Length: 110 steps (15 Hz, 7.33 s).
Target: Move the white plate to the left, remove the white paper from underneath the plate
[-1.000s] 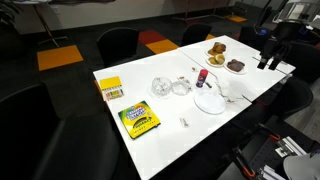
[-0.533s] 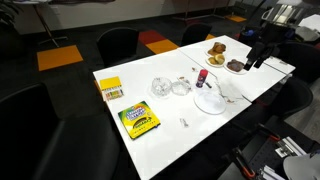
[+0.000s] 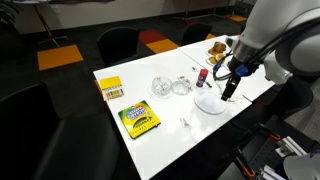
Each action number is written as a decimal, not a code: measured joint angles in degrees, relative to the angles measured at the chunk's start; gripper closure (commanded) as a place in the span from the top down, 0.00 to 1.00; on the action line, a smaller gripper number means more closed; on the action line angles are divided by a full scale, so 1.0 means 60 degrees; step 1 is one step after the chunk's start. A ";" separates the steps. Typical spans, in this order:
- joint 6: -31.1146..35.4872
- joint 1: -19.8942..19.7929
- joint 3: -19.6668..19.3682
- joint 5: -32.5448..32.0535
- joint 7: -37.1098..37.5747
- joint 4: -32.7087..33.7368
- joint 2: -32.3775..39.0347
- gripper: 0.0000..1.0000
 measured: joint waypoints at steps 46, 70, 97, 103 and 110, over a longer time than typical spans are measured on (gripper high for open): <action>0.3818 -0.2644 0.0542 -1.0612 1.0221 0.2941 0.8042 0.59; 0.2457 -0.1573 0.0615 -0.9895 1.0838 0.3341 0.7345 0.02; 0.1475 0.2142 0.0598 -0.7266 0.7520 0.4639 0.7510 0.31; 0.1475 0.2219 0.0466 -0.7006 0.7196 0.5079 0.8123 0.69; 0.1472 0.2263 0.0408 -0.6947 0.6925 0.5251 0.8058 1.00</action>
